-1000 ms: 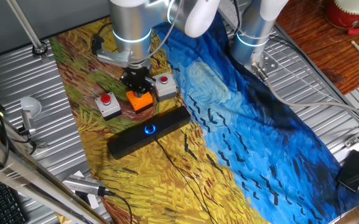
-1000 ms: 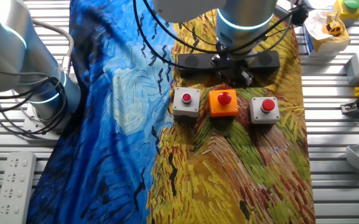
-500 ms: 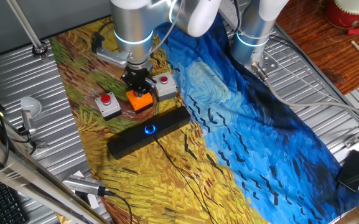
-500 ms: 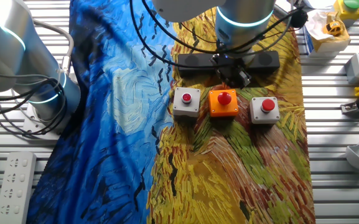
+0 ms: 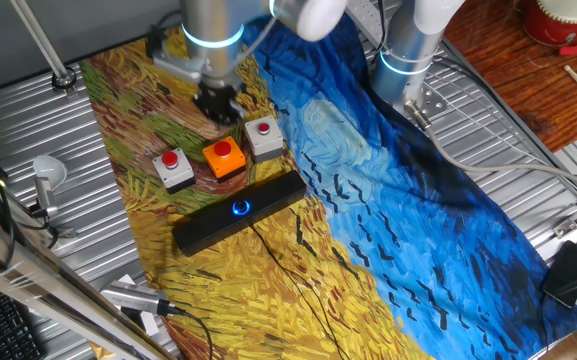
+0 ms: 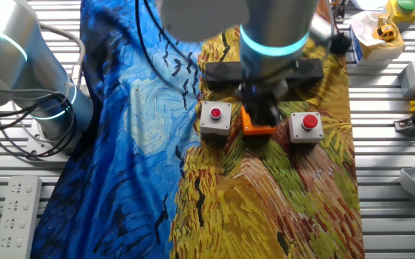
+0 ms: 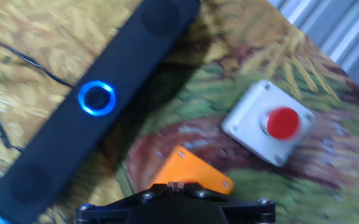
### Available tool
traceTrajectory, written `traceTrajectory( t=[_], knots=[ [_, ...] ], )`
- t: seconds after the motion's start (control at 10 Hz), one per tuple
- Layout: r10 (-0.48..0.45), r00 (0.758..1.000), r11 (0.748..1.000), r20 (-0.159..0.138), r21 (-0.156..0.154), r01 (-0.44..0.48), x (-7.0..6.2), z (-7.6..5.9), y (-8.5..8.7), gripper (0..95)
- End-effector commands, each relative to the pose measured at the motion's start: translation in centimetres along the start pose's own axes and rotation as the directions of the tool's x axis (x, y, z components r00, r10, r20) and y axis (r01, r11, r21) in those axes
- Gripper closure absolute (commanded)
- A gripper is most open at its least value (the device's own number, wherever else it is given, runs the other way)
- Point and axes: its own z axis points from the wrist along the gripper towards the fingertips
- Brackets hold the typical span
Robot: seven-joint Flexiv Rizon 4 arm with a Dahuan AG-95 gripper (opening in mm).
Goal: Turn the knob to decrease the volume of the speaker
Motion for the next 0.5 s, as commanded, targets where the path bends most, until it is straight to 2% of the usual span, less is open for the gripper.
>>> traceTrajectory(
  t=[0.1,0.5],
  knots=[
    [-0.105,0.994,0.994,0.039,-0.032,0.106,1.04,0.42,-2.72,95.0],
    [-0.117,0.992,0.992,0.038,-0.032,0.119,1.17,0.49,-3.11,95.0]
  ],
)
